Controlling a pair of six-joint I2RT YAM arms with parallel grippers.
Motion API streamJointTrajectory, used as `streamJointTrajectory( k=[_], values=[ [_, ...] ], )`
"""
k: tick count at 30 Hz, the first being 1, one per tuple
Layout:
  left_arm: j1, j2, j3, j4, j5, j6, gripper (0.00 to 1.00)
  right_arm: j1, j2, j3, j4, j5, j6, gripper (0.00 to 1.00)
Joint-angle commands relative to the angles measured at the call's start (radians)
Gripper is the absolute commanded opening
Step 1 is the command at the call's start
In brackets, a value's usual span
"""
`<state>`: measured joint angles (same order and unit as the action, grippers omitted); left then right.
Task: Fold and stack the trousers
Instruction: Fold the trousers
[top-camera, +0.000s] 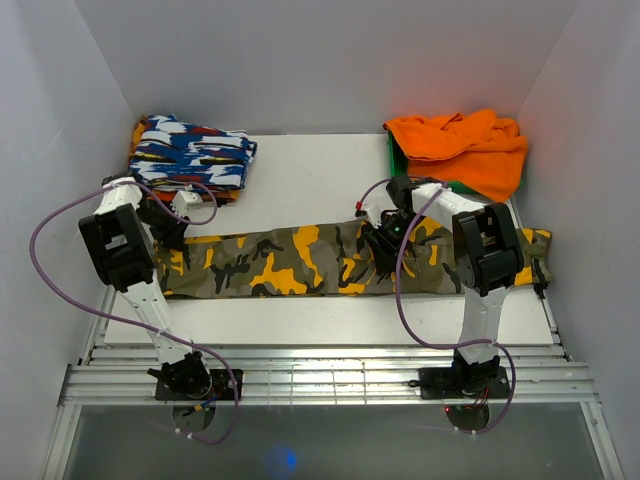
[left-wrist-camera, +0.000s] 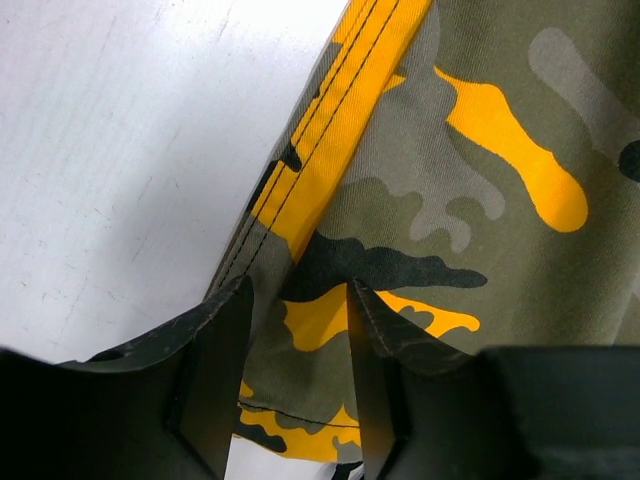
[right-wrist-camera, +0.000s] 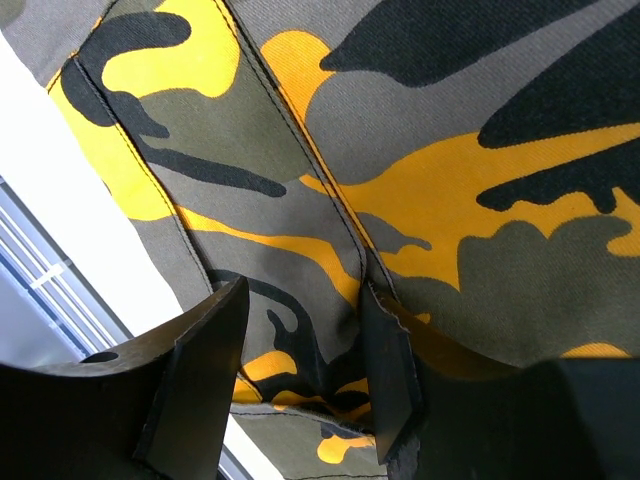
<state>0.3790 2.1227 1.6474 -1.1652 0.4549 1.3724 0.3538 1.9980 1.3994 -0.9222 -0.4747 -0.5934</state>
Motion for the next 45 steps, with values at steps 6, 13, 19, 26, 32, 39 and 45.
streamJointTrajectory(
  k=[6, 13, 19, 26, 32, 39, 45],
  values=[
    [0.001, -0.017, -0.026, 0.029, 0.011, 0.039, 0.39, 0.008, 0.051, 0.015, 0.002, 0.018, -0.006, 0.54],
    [0.001, -0.012, -0.028, 0.027, 0.007, 0.042, 0.20, 0.010, 0.051, 0.016, -0.001, 0.022, -0.008, 0.54],
    [0.004, -0.035, 0.009, 0.029, 0.044, 0.005, 0.00, 0.011, 0.054, 0.013, 0.000, 0.027, -0.011, 0.53],
    [0.017, -0.017, 0.075, 0.039, 0.057, -0.032, 0.00, 0.013, 0.054, 0.012, -0.001, 0.031, -0.013, 0.53],
    [0.021, -0.007, 0.062, 0.111, 0.047, -0.064, 0.00, 0.014, 0.054, 0.009, -0.004, 0.034, -0.019, 0.52],
    [0.020, 0.019, 0.049, 0.165, 0.034, -0.122, 0.36, 0.016, 0.059, 0.016, -0.012, 0.030, -0.019, 0.52],
    [0.018, -0.066, 0.045, 0.171, 0.105, -0.171, 0.68, 0.043, 0.070, 0.004, 0.009, 0.004, 0.000, 0.52]
  ],
)
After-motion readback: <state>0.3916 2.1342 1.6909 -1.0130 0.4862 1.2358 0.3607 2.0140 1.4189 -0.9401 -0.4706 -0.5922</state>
